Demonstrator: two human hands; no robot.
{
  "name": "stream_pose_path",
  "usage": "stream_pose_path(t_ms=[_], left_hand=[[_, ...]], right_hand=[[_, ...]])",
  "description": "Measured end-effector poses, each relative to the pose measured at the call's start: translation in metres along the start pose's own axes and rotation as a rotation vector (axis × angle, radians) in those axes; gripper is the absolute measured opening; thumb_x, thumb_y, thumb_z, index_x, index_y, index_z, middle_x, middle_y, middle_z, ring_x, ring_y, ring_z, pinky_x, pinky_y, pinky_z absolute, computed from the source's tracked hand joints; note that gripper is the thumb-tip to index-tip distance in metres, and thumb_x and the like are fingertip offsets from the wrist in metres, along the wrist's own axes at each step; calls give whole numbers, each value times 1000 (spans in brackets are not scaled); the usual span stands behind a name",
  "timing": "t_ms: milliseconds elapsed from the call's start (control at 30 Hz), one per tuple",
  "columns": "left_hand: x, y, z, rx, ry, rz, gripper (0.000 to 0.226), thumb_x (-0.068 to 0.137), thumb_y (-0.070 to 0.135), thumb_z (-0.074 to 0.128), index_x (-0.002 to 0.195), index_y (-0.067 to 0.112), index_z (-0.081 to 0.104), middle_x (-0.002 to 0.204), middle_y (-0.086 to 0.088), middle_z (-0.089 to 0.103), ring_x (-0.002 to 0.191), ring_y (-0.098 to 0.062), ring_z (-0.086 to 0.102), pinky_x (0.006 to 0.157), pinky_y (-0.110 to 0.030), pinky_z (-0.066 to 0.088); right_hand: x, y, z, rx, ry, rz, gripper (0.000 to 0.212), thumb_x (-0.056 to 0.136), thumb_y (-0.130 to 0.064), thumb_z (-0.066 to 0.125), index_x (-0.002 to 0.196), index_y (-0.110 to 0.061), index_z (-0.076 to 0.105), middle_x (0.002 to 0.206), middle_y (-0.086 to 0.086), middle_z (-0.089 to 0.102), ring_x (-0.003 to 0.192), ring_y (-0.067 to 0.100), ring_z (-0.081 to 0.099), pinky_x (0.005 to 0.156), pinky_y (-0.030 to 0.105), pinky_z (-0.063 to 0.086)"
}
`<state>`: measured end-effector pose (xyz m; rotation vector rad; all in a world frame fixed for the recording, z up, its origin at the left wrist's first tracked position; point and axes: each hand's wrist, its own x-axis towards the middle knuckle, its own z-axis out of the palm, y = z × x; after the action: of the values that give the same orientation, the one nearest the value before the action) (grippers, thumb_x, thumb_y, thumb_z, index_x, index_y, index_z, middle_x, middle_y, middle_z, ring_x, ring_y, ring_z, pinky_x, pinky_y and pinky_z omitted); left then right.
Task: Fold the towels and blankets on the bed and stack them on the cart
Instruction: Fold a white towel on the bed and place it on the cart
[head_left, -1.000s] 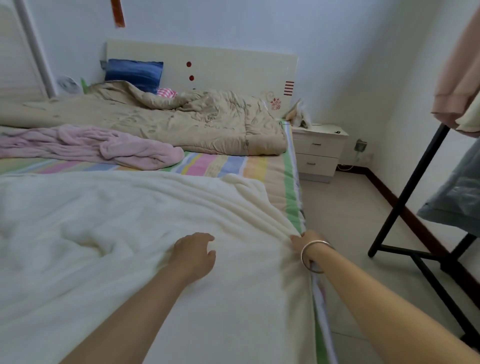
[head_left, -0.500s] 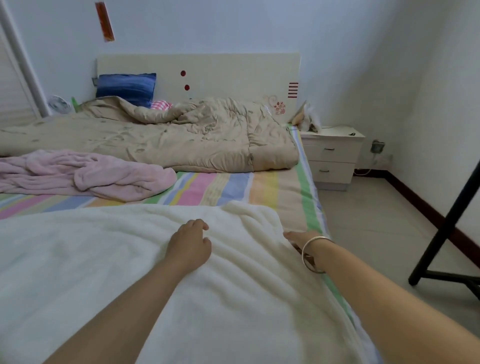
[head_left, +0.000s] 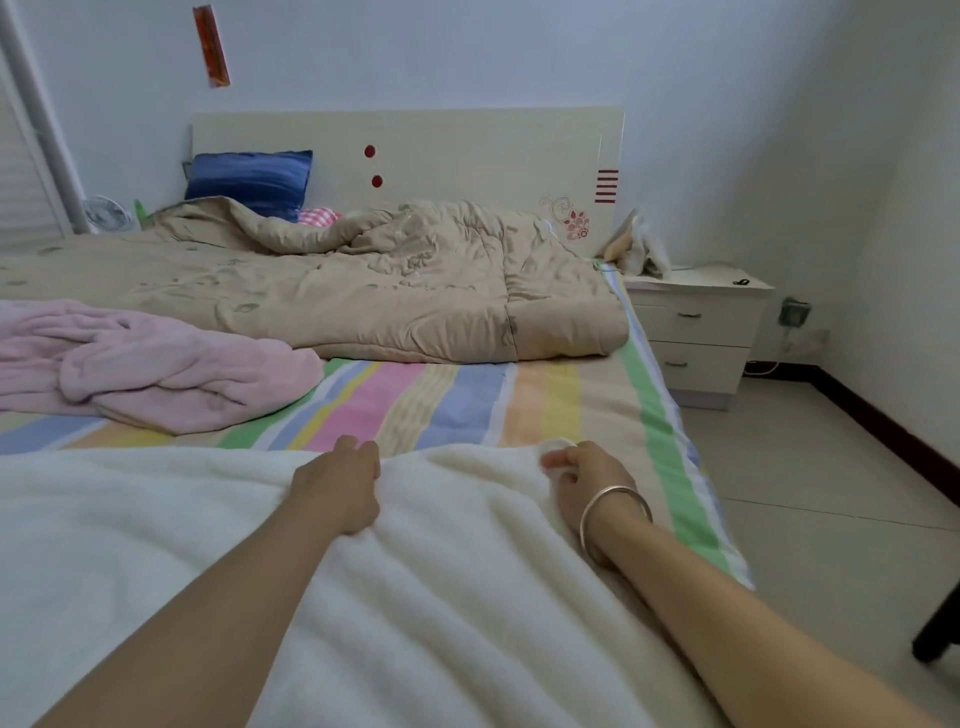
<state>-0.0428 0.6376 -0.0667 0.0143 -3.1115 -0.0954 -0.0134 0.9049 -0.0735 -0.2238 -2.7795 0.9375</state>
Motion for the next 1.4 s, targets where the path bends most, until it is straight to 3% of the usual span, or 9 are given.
stream_pose_path(t_ms=[133, 333, 500, 767, 833, 900, 1000, 1233, 1400], left_hand=[[14, 11, -11, 291, -75, 65, 30, 90, 17, 49, 121, 18, 46, 118, -1, 51, 106, -21, 55, 79, -30, 41], [18, 35, -17, 294, 196, 184, 35, 90, 7, 48, 125, 11, 44, 126, -7, 43, 107, -25, 55, 75, -31, 38], [56, 82, -9, 78, 230, 250, 54, 100, 27, 34, 149, 7, 26, 160, -7, 16, 143, -26, 22, 118, -38, 15], [78, 85, 52, -12, 120, 232, 58, 103, 45, 23, 153, 15, 27, 163, 2, 9, 147, -20, 19, 121, -42, 8], [69, 88, 50, -64, 220, 224, 50, 102, 38, 34, 146, 14, 41, 162, 0, 17, 139, -30, 35, 113, -42, 27], [52, 93, 44, -23, 421, 301, 34, 91, 21, 59, 121, 6, 63, 151, -11, 41, 106, -38, 60, 82, -42, 49], [22, 99, 29, 94, 509, 368, 30, 64, -1, 71, 93, 4, 68, 117, -18, 63, 77, -35, 63, 63, -38, 50], [-133, 104, 14, -369, 214, 373, 36, 97, 25, 47, 131, 19, 56, 134, -1, 57, 122, -23, 53, 104, -32, 38], [-266, 63, 2, -265, -31, 490, 62, 97, 55, 19, 153, 29, 26, 162, 6, 16, 149, -8, 9, 120, -28, 2]], right_hand=[[10, 18, -14, -164, 32, -120, 41, 92, -12, 42, 122, -33, 60, 119, -5, 54, 105, 28, 57, 87, 29, 43], [25, 39, -40, -219, 100, -162, 40, 95, -13, 42, 130, -26, 53, 129, -1, 47, 109, 31, 55, 92, 35, 44], [49, 71, -75, -250, 129, -44, 39, 96, -14, 42, 131, -23, 53, 133, 3, 44, 117, 31, 50, 100, 33, 40], [67, 99, -31, -375, 104, 44, 40, 95, -17, 38, 132, -29, 46, 139, 3, 36, 116, 35, 51, 96, 38, 41], [58, 95, -30, -479, 158, 46, 35, 96, -19, 36, 129, -27, 46, 137, 7, 34, 118, 33, 46, 93, 39, 39], [49, 87, -37, -660, 147, 26, 35, 98, -22, 34, 131, -25, 44, 148, 10, 23, 129, 32, 32, 99, 41, 34], [29, 66, -53, -754, 38, 14, 43, 100, -26, 31, 143, -27, 30, 160, 8, -5, 145, 35, -1, 117, 44, 12], [-158, -6, -61, -467, -384, -178, 57, 101, -50, 18, 154, -28, 11, 161, -6, -5, 148, 15, -11, 119, 42, -8], [-301, -30, -75, -536, -510, -189, 83, 84, -70, -3, 154, -24, -6, 160, -5, -18, 145, 12, -22, 117, 41, -16]])
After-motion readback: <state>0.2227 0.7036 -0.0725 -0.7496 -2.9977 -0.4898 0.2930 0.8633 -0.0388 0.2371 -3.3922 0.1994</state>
